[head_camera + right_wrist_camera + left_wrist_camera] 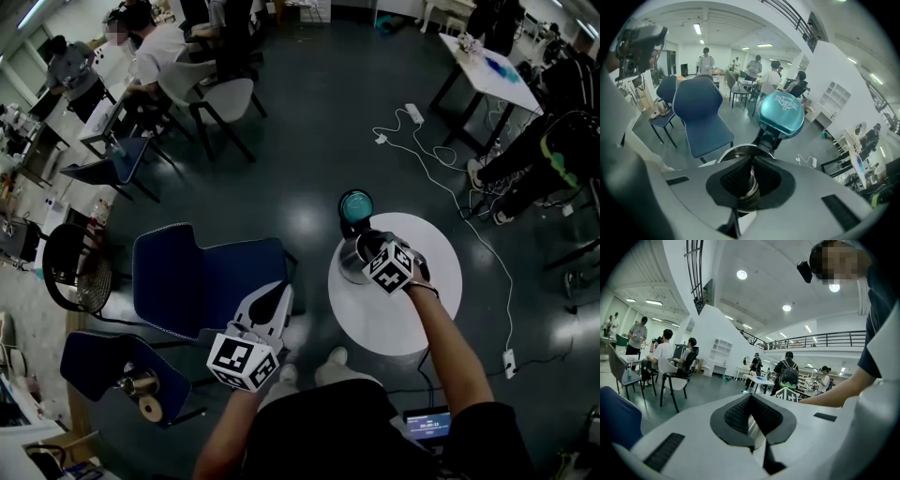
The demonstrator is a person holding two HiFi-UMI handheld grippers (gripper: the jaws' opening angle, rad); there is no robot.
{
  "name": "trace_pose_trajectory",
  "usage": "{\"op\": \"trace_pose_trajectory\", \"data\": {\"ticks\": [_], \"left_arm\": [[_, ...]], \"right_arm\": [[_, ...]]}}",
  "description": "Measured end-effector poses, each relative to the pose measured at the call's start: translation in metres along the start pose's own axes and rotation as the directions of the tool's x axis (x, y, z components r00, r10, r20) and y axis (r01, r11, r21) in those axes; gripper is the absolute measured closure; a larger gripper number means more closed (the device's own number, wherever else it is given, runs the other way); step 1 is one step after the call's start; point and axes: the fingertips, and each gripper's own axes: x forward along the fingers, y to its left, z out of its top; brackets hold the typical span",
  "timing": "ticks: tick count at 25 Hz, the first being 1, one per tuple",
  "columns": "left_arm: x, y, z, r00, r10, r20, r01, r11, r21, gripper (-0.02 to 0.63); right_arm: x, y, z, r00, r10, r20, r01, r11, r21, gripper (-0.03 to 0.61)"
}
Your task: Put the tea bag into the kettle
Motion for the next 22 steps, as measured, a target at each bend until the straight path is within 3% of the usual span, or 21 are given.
{"op": "trace_pose_trajectory", "data": {"ticks": [14, 22], "left_arm": [[-0.003, 0.0, 0.008, 0.999, -0.036, 0.012, 0.036, 0.999, -0.004, 0.598], [-0.008, -0.012, 0.019, 0.992, -0.121, 0.027, 0.12, 0.992, 0.03, 0.598]], "right_arm": [[-0.071, 0.0, 0.041, 0.977, -0.072, 0.202, 0.052, 0.994, 0.101, 0.558], [-0.147, 0.01, 0.065, 0.908, -0.217, 0.359, 0.138, 0.962, 0.234, 0.56]]}}
